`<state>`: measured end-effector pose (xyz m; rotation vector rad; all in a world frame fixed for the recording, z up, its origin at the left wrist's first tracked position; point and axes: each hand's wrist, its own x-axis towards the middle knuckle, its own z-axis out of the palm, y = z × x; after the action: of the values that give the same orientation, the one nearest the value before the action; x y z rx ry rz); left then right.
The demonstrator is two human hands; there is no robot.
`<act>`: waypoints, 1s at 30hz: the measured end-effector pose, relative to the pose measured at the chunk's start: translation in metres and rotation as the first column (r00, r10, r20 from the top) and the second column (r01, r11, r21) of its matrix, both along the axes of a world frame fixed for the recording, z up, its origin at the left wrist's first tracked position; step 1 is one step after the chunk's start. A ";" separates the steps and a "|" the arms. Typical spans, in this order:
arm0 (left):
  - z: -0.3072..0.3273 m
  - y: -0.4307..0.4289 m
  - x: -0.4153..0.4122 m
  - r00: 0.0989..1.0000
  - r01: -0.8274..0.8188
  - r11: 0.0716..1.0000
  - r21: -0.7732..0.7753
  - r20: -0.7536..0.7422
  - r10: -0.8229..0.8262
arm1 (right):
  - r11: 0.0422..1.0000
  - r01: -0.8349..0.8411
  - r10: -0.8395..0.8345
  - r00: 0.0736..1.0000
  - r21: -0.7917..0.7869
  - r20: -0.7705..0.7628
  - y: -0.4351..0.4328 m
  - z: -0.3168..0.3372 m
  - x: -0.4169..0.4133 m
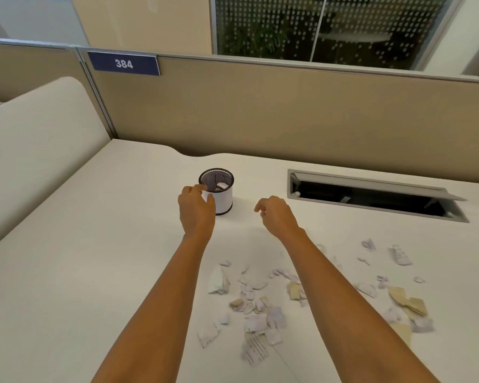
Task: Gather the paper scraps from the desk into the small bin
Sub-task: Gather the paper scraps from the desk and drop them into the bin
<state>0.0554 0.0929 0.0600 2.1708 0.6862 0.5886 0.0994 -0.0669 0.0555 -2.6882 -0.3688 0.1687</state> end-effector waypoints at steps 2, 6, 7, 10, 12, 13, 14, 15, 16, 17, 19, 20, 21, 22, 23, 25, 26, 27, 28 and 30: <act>-0.006 -0.009 -0.015 0.998 0.039 0.999 -0.003 -0.048 -0.039 | 1.000 0.014 -0.014 1.000 -0.026 -0.025 -0.012 -0.008 -0.016; -0.028 -0.025 -0.046 0.949 0.180 0.983 0.019 -0.268 -0.168 | 0.996 -0.014 0.006 0.997 -0.090 -0.081 -0.029 -0.022 -0.051; -0.035 -0.029 -0.054 0.916 0.212 0.977 0.009 -0.349 -0.196 | 0.992 -0.036 0.024 0.994 -0.118 -0.105 -0.032 -0.024 -0.059; -0.052 -0.040 -0.079 0.782 0.290 0.957 0.005 -0.578 -0.234 | 0.968 -0.144 0.100 0.973 -0.205 -0.209 -0.034 -0.030 -0.083; -0.061 -0.044 -0.093 0.740 0.338 0.941 0.036 -0.628 -0.241 | 0.950 -0.225 0.161 0.947 -0.218 -0.277 -0.034 -0.035 -0.099; -0.064 -0.046 -0.100 0.744 0.348 0.936 0.047 -0.622 -0.245 | 0.942 -0.262 0.191 0.933 -0.211 -0.305 -0.034 -0.037 -0.107; -0.066 -0.046 -0.105 0.757 0.350 0.935 0.050 -0.603 -0.251 | 0.933 -0.295 0.221 0.920 -0.205 -0.323 -0.034 -0.040 -0.115; -0.067 -0.047 -0.110 0.772 0.348 0.936 0.046 -0.580 -0.259 | 0.923 -0.325 0.247 0.912 -0.207 -0.329 -0.033 -0.043 -0.123; -0.068 -0.047 -0.114 0.788 0.345 0.938 0.039 -0.554 -0.267 | 0.912 -0.349 0.271 0.907 -0.217 -0.322 -0.033 -0.046 -0.130; -0.069 -0.048 -0.118 0.807 0.337 0.941 0.033 -0.525 -0.271 | 0.903 -0.364 0.290 0.908 -0.227 -0.303 -0.032 -0.049 -0.136; -0.069 -0.050 -0.124 0.850 0.294 0.956 0.003 -0.457 -0.260 | 0.896 -0.377 0.322 0.916 -0.235 -0.240 -0.029 -0.054 -0.146; -0.069 -0.051 -0.126 0.870 0.262 0.965 -0.016 -0.428 -0.243 | 0.897 -0.377 0.333 0.919 -0.229 -0.209 -0.027 -0.056 -0.151; -0.069 -0.051 -0.128 0.886 0.240 0.971 -0.022 -0.403 -0.228 | 0.904 -0.371 0.335 0.924 -0.213 -0.184 -0.025 -0.058 -0.155; -0.070 -0.052 -0.129 0.898 0.229 0.973 -0.018 -0.381 -0.219 | 0.915 -0.357 0.329 0.930 -0.186 -0.162 -0.023 -0.058 -0.158; -0.069 -0.053 -0.131 0.907 0.223 0.975 -0.013 -0.365 -0.212 | 0.925 -0.345 0.325 0.935 -0.158 -0.140 -0.021 -0.059 -0.161; -0.069 -0.053 -0.133 0.923 0.204 0.979 -0.025 -0.327 -0.200 | 0.928 -0.349 0.343 0.937 -0.126 -0.072 -0.018 -0.060 -0.165; -0.068 -0.053 -0.133 0.932 0.193 0.980 -0.039 -0.307 -0.195 | 0.928 -0.356 0.355 0.935 -0.110 -0.029 -0.018 -0.060 -0.166; -0.067 -0.052 -0.133 0.939 0.181 0.982 -0.054 -0.287 -0.188 | 0.930 -0.357 0.359 0.933 -0.084 0.007 -0.017 -0.061 -0.168; -0.066 -0.051 -0.133 0.947 0.164 0.983 -0.081 -0.267 -0.180 | 0.935 -0.351 0.353 0.935 -0.053 0.031 -0.017 -0.061 -0.169; -0.061 -0.049 -0.132 0.955 0.150 0.981 -0.122 -0.240 -0.176 | 0.945 -0.328 0.328 0.944 -0.005 0.031 -0.017 -0.062 -0.169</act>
<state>-0.0761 0.0435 -0.0012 2.1984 0.6448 0.1901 -0.0700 -0.0840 -0.0067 -2.6131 -0.8261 0.2229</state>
